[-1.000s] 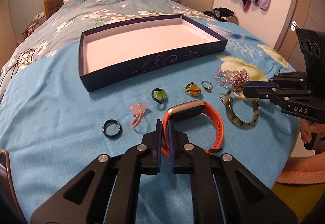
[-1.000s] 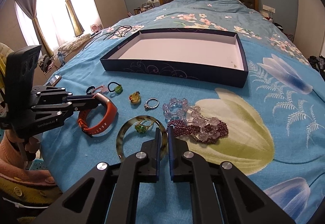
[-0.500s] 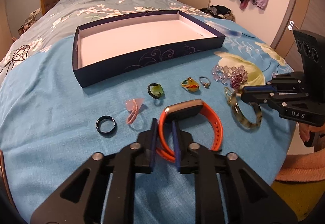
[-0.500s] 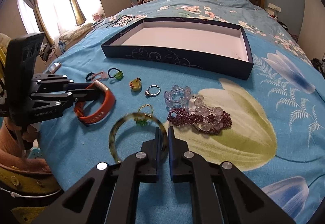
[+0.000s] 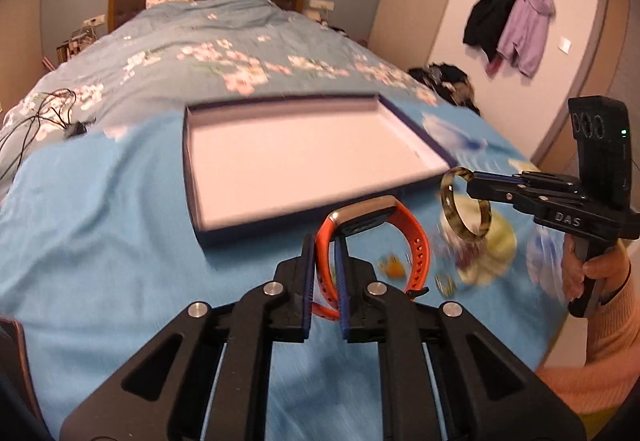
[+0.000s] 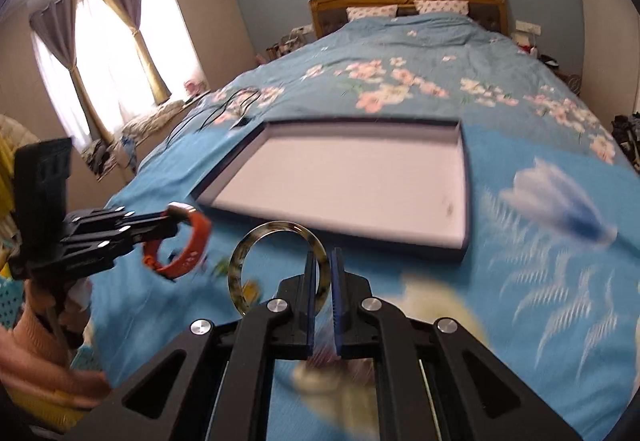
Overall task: Organize jewelry
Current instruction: 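Carry the watch band with the left tool while the right tool carries the bangle into the box, release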
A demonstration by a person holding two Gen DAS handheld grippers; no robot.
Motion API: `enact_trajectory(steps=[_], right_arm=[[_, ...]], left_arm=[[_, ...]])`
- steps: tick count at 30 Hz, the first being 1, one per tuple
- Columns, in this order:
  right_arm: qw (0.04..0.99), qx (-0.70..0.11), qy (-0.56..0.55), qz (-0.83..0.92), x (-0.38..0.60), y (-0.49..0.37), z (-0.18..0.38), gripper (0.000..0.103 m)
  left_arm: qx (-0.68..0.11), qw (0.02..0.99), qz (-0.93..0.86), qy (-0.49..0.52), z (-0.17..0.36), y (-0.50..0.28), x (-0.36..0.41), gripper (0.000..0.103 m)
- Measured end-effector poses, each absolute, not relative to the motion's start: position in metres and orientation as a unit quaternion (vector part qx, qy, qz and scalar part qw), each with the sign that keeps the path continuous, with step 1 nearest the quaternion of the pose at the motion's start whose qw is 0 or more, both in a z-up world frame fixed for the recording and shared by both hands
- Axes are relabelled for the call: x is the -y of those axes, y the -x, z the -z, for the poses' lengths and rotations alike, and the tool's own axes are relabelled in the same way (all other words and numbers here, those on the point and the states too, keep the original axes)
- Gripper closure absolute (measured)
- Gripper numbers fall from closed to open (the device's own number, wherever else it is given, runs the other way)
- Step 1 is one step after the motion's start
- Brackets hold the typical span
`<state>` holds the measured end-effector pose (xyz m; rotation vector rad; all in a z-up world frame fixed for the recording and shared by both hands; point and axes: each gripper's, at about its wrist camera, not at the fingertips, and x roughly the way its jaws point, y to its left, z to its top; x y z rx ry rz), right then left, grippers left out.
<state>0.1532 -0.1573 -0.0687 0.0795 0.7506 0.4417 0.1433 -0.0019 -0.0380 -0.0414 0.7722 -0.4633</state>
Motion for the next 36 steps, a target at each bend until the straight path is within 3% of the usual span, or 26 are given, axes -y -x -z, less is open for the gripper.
enact_trajectory(steps=[9,19,33,36], right_arm=[[0.910,-0.375,-0.050,-0.170,0.166,-0.259,0.063,0.097],[0.895,-0.421,-0.050,-0.138,0.158,-0.335,0.085,0.097],[0.877,-0.464,-0.048,-0.115,0.143,-0.370,0.102,0.096],[0.880,-0.458,-0.050,-0.115,0.145,-0.369,0.099,0.091]], left_arm=[[-0.375,0.910,0.176,0.032,0.017,-0.238,0.008,0.093],[-0.424,0.894,0.139,0.031,0.044,-0.335,0.020,0.093],[-0.491,0.864,0.106,0.018,0.083,-0.400,0.024,0.092],[-0.494,0.863,0.104,0.028,0.083,-0.403,0.022,0.084]])
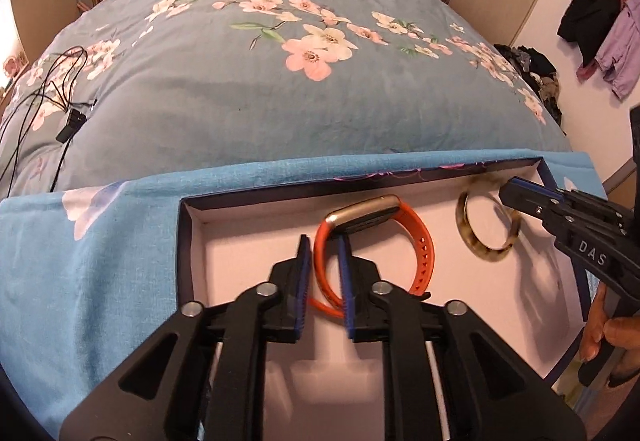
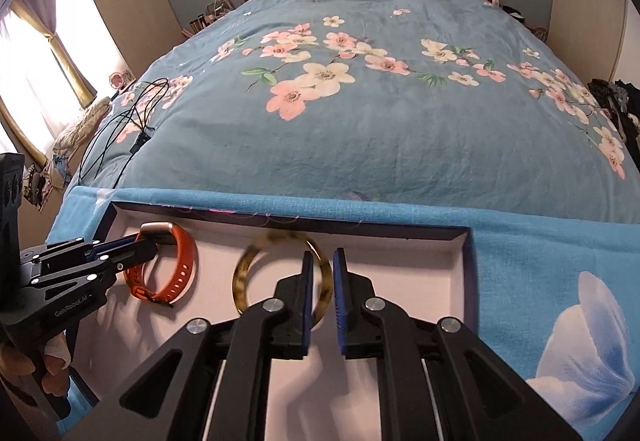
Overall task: Organize jewelry
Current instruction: 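Carry the watch band with the left tool while the right tool carries the bangle into the box, release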
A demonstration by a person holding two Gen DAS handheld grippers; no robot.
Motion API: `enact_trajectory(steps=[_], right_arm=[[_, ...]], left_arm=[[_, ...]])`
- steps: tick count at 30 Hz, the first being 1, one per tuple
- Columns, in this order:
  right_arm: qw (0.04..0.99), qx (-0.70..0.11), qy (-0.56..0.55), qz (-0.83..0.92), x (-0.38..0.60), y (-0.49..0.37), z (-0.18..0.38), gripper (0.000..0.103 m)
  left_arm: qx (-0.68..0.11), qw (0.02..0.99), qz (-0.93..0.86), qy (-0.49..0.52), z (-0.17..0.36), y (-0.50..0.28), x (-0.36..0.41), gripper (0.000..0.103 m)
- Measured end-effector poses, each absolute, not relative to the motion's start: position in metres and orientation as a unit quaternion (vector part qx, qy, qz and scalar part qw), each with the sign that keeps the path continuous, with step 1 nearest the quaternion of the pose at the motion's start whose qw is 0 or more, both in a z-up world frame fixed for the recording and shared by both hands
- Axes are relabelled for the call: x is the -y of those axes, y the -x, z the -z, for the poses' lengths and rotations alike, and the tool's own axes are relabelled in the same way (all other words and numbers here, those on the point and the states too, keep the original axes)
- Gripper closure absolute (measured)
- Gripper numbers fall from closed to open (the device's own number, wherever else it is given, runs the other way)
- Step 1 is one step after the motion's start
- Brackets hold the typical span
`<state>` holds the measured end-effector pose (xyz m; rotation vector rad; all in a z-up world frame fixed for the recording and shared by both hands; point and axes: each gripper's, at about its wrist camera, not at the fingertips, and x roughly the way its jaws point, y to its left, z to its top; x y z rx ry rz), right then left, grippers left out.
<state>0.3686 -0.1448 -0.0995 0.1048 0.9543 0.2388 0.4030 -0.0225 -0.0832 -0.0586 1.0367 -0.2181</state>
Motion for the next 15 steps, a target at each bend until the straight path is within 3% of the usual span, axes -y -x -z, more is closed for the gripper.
enact_trajectory(steps=[1,8,15], right_arm=[[0.883,-0.452,-0.051,-0.116,0.147,-0.365,0.097,0.086],[0.914,-0.395,-0.035,-0.080,0.191,-0.317,0.068,0.062],[0.881,-0.455,-0.054,-0.115,0.198,-0.307,0.101,0.059]], left_arm=[[-0.490,0.865,0.104,0.030,0.082,-0.401,0.021,0.080],[-0.458,0.881,0.117,0.006,0.070,-0.359,0.004,0.075],[-0.458,0.876,0.149,0.009,0.073,-0.316,-0.011,0.075]])
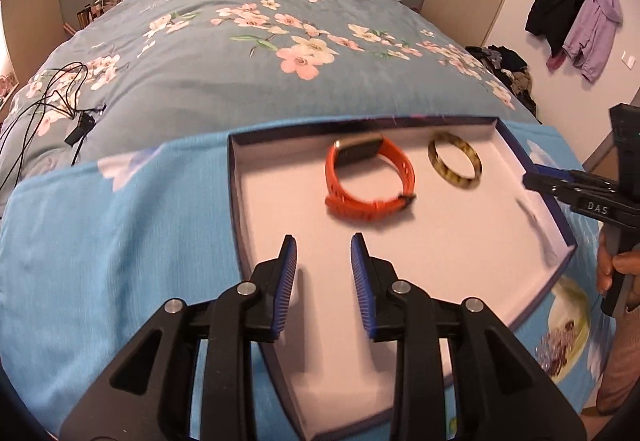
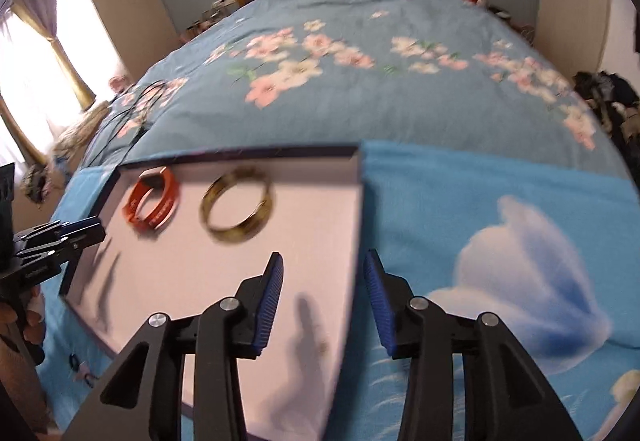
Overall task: Organize jewelry
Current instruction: 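Carry the watch band with the left tool while the right tool carries the bangle into the box, release, then withdraw both open tools from the box back toward the jewelry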
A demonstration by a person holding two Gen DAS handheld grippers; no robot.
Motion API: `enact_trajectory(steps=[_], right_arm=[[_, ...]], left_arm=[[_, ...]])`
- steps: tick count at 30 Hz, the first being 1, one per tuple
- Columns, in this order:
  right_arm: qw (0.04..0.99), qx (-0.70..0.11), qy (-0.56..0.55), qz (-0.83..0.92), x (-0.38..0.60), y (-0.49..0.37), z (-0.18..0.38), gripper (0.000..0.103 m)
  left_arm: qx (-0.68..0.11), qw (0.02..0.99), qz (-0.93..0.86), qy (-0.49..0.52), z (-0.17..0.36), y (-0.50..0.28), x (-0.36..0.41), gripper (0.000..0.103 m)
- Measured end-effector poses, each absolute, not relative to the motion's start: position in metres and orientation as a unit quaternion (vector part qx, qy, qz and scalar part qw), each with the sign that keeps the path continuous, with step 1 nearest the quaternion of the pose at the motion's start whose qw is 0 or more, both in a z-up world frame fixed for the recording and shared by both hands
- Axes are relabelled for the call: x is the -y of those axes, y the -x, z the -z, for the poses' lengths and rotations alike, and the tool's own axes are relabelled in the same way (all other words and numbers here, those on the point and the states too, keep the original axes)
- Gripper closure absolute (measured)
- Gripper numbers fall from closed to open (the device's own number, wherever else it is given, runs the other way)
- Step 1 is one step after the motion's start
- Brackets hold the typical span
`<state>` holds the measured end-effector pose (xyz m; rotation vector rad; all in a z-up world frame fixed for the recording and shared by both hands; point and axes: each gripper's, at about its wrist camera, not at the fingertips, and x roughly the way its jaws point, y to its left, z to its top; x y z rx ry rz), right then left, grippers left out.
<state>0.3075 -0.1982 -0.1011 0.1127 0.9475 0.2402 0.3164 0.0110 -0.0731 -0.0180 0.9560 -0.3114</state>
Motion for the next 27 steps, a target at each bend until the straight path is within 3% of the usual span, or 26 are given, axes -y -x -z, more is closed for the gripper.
enact_trajectory(steps=[15,27], right_arm=[[0.889,-0.426,-0.060,-0.158,0.159,-0.294,0.098,0.056],[0.903,-0.372,0.004,-0.217,0.155,-0.179,0.072,0.056]], left_arm=[[-0.425,0.891,0.155,0.034,0.063,-0.256,-0.040,0.072],[-0.391,0.900,0.194,0.005,0.058,-0.171,-0.033,0.062]])
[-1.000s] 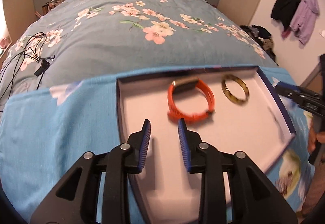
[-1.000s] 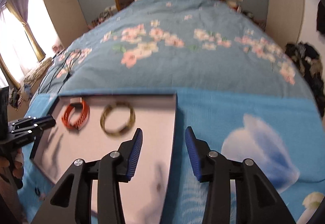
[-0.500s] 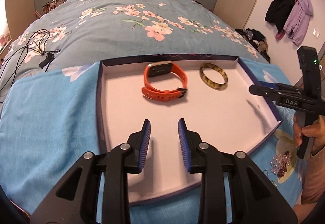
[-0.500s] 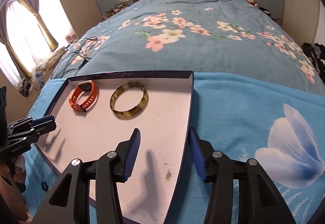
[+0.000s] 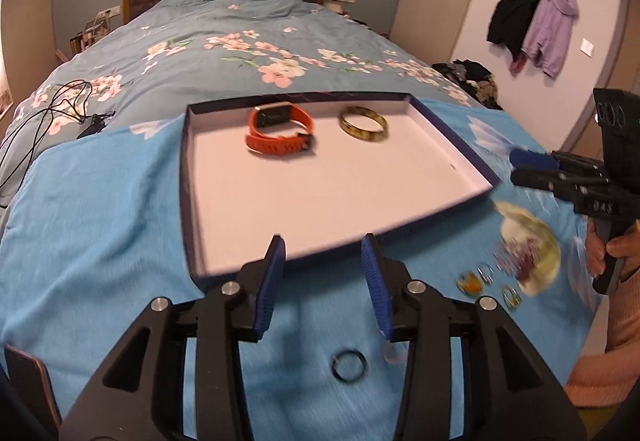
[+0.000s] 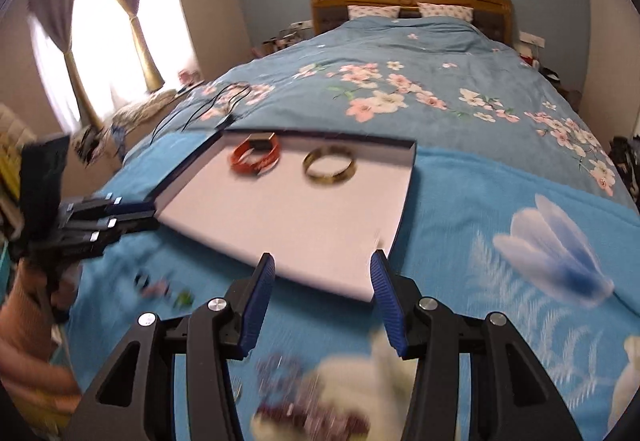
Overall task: Organize jewelry
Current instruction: 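Withdraw both open tools from the box back toward the jewelry, then grasp the black ring with the left tool while the right tool grasps the purple beaded bracelet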
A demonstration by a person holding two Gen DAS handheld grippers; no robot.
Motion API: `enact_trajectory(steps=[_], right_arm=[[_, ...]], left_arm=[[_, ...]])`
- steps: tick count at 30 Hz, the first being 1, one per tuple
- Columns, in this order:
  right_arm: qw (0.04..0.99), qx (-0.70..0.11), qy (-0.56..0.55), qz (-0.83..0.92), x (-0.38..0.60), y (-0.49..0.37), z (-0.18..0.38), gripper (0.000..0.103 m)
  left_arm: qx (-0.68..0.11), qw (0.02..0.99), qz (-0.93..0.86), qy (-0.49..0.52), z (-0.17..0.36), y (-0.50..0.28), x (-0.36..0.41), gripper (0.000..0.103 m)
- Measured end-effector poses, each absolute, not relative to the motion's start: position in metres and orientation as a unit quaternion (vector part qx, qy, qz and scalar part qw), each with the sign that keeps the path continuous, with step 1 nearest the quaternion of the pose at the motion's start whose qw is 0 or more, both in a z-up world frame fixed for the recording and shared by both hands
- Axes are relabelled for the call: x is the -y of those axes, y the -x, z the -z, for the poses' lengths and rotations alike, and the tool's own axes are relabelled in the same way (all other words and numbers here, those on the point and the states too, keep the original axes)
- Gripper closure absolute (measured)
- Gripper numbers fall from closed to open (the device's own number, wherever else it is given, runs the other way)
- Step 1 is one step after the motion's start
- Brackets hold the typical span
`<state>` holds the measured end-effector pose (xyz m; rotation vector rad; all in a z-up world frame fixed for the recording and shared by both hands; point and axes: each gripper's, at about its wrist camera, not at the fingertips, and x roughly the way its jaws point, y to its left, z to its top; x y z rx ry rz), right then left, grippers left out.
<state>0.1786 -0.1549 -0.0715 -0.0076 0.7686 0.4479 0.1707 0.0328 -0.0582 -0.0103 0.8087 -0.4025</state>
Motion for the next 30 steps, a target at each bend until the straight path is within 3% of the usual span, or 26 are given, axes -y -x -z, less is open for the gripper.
enact_trajectory(steps=[4,9,21,23,30], right_arm=[[0.899,-0.383,0.017,-0.211,0.157,-0.148,0.081,0.058],[0.892,-0.389,0.043,-0.225,0.151,-0.119,0.090,0.076],[0.887,-0.398,0.095,-0.213,0.133,-0.111,0.118,0.086],[0.887,-0.399,0.094,-0.214,0.133,-0.111,0.117,0.095],[0.894,-0.382,0.048,-0.228,0.145,-0.107,0.097,0.096]], left_arm=[[-0.384,0.899,0.209,-0.005,0.060,-0.148,-0.024,0.061],[-0.380,0.898,0.224,-0.008,0.060,-0.127,-0.017,0.060],[-0.387,0.897,0.215,0.006,0.069,-0.107,-0.019,0.059],[-0.388,0.897,0.212,0.008,0.069,-0.106,-0.022,0.059],[-0.390,0.894,0.220,0.006,0.072,-0.100,-0.019,0.059]])
